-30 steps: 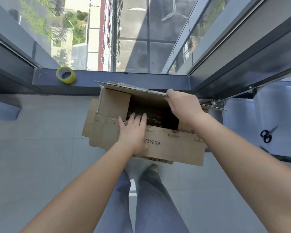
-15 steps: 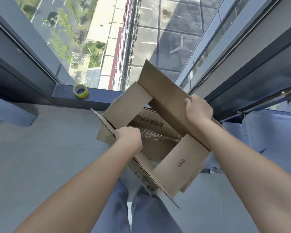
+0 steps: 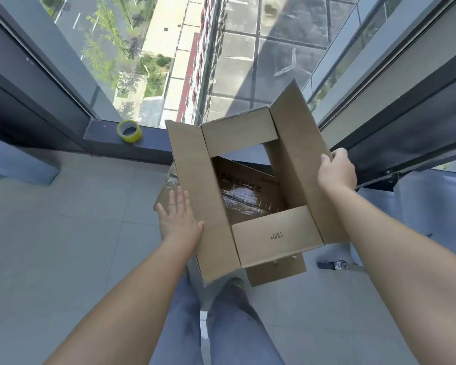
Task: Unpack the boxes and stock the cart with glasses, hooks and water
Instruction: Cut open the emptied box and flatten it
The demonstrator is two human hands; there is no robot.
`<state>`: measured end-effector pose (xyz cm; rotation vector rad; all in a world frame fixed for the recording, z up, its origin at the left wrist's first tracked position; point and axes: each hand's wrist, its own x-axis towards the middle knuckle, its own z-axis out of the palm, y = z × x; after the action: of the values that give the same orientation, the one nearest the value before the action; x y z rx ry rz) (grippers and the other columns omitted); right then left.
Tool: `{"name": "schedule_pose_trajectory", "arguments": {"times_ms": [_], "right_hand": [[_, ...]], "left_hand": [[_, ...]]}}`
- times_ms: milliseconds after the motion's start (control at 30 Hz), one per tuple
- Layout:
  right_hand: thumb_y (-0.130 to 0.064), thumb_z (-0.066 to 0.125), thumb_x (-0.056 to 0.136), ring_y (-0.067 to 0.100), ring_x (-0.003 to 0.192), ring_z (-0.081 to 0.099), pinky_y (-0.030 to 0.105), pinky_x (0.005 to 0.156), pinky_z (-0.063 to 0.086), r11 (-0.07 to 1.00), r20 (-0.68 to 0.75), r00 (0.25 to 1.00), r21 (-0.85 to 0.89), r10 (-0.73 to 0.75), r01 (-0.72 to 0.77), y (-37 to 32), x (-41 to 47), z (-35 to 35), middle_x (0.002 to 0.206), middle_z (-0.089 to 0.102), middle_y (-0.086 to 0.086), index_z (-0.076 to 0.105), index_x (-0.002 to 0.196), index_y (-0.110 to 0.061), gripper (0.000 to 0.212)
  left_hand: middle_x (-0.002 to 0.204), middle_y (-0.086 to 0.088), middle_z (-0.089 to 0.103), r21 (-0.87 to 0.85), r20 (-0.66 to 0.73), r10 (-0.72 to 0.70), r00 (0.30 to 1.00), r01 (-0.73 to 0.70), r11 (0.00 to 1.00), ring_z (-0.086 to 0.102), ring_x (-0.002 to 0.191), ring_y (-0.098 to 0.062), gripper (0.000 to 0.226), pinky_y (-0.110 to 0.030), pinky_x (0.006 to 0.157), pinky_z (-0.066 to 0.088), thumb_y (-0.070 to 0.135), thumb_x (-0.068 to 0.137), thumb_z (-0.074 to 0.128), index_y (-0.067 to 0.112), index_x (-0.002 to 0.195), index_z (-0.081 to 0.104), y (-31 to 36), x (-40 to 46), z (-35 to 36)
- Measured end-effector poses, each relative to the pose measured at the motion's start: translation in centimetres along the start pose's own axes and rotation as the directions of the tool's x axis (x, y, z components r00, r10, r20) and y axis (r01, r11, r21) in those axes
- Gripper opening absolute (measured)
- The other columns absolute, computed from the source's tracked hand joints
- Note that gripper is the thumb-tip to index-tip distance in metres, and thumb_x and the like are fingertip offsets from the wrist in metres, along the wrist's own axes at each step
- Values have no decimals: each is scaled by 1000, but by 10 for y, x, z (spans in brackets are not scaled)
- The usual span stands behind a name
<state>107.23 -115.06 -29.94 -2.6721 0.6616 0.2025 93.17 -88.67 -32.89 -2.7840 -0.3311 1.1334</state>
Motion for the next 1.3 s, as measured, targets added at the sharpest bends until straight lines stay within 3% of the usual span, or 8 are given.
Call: {"name": "schedule_pose_trajectory", "arguments": {"times_ms": [200, 367, 533, 733, 900, 1000, 1167, 1300], "right_hand": [[-7, 55, 90, 37, 117, 36, 45, 92, 30, 896, -137, 964, -417, -227, 152, 33, 5, 31, 135, 33, 21, 45, 119, -3, 30], [-45, 46, 92, 36, 144, -6, 56, 113, 3, 878, 8, 996, -472, -88, 82, 45, 3, 55, 156, -6, 21, 24, 144, -9, 67], [-71, 56, 73, 38, 141, -21, 69, 105, 7, 873, 186, 976, -487, 113, -8, 38, 8, 65, 153, -25, 17, -16, 148, -17, 117], [-2, 58, 87, 30, 145, -11, 60, 110, 19, 910, 277, 944, -411, 181, -54, 49, 18, 81, 156, -20, 6, -19, 147, -26, 100], [6, 45, 86, 23, 145, 11, 37, 113, 22, 983, 569, 819, -180, 71, 40, 68, 36, 65, 159, -4, -2, -9, 150, -29, 90], [1, 49, 86, 25, 144, 16, 34, 112, 22, 991, 560, 825, -130, 77, -4, 72, 39, 61, 159, 2, -2, -4, 150, -30, 89], [-32, 67, 81, 34, 144, -9, 52, 113, 10, 908, 238, 906, -322, 351, -267, 43, -16, 80, 156, -17, 13, -19, 147, -26, 108], [-13, 61, 81, 32, 144, -10, 48, 115, 8, 915, 164, 901, -30, 402, -403, 33, -48, 82, 156, -18, 10, -16, 148, -26, 103]], "left_hand": [[154, -22, -19, -75, 117, -109, 987, 118, 990, -16, 143, -36, 87, -53, 114, 1, 58, 95, 20, -4, 145, -15, 43, 26, -6], [153, -27, -14, -162, 236, -214, 948, 255, 953, -12, 142, -40, 131, -57, 112, 4, 92, 67, 18, -9, 143, -15, 64, 39, -4], [154, -26, -10, -294, 391, -299, 871, 426, 856, -5, 144, -39, 141, -57, 112, 10, 92, 60, 38, -9, 143, -13, 84, 60, -12], [147, -24, 27, -510, 504, -267, 821, 533, 675, 31, 134, -37, 119, -45, 108, 33, 62, 59, 66, -8, 144, 20, 93, 98, 10], [93, -11, 53, -738, 509, 20, 860, 424, 524, 52, 86, -29, 38, -30, 69, 39, 20, 80, 63, 0, 109, 48, 91, 103, 14], [95, -13, 54, -735, 500, 23, 866, 410, 540, 53, 85, -29, 30, -29, 68, 39, 19, 85, 61, 1, 105, 50, 93, 107, 6], [155, -24, 0, -635, 212, -313, 926, 374, 676, 9, 142, -41, 112, -49, 114, 17, 38, 78, 71, 0, 147, -7, 87, 126, -44], [153, -24, -18, 3, -368, 182, 912, -195, 981, -11, 142, -42, 102, -55, 113, 2, 30, 89, 59, 3, 144, -22, 95, 153, -91]]}}
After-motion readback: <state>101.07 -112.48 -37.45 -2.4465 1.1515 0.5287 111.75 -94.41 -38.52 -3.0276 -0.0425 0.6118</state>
